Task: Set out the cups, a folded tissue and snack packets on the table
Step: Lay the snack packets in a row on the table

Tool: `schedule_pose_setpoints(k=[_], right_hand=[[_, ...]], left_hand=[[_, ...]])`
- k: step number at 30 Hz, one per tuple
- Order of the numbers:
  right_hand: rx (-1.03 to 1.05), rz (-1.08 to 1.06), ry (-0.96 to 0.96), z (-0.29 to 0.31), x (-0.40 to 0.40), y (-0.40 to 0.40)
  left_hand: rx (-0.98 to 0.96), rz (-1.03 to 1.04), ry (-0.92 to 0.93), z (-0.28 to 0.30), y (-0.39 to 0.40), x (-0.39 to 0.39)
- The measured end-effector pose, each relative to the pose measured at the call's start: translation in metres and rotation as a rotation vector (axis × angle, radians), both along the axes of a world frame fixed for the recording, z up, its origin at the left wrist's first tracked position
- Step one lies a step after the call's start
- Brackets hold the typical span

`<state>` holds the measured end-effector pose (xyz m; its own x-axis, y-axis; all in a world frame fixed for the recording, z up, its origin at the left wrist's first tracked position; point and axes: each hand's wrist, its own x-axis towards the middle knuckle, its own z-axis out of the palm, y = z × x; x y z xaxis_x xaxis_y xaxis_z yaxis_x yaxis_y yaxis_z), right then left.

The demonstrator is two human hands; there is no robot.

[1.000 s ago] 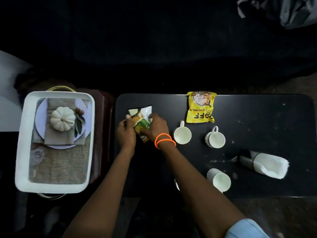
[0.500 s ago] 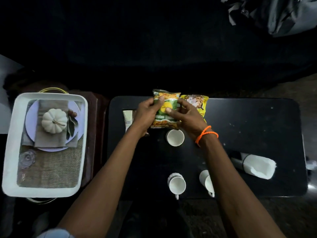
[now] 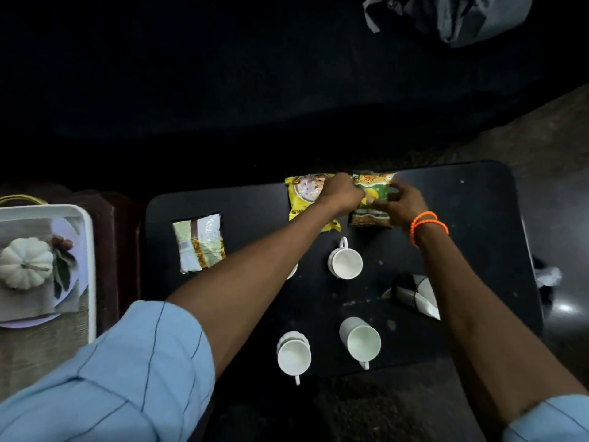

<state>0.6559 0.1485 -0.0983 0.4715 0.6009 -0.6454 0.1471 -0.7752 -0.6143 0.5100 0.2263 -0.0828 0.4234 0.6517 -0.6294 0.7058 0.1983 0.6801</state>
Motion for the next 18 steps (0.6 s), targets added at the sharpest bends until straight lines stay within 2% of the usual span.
schedule_pose_setpoints(k=[3,8,15,18], right_hand=[[-0.047,0.029,-0.201,-0.012,0.004,-0.005],[0.039,0.047,-0.197,-0.015,0.002,-0.005],[-0.019,0.101,-0.205,-0.012,0.012,0.001],[-0.044,0.081,-0.29,0.001,0.008,0.005]], left_hand=[[0.012,0.03,0.016,-0.01,-0.009,0.009],[0.027,0.041,0.042,-0.026,-0.016,0.015],[0.025,0.071,-0.009,-0.026,-0.023,0.014],[0.039,0.054,-0.033,-0.009,-0.016,0.003]])
